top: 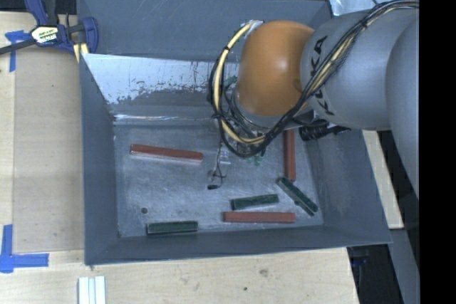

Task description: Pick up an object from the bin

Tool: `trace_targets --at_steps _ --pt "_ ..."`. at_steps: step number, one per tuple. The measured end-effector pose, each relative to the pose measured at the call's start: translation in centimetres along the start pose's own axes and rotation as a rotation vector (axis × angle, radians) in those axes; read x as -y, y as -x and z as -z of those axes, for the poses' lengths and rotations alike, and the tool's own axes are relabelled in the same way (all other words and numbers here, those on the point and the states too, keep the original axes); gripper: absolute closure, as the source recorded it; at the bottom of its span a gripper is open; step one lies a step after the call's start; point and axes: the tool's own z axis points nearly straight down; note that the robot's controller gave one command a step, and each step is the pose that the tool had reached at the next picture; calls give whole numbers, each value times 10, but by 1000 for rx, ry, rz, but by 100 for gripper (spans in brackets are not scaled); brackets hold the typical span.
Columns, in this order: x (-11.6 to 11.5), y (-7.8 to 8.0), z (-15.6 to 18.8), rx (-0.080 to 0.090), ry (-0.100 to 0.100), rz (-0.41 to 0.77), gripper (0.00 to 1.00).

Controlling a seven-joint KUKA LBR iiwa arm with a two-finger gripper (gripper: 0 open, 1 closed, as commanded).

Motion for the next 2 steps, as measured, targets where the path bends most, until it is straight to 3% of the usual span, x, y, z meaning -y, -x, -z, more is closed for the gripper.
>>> trace_targets --at_steps 1,2 --pt "-22 26 -23 12 2 85 0" --pt "-53 31 -52 -2 0 111 0"
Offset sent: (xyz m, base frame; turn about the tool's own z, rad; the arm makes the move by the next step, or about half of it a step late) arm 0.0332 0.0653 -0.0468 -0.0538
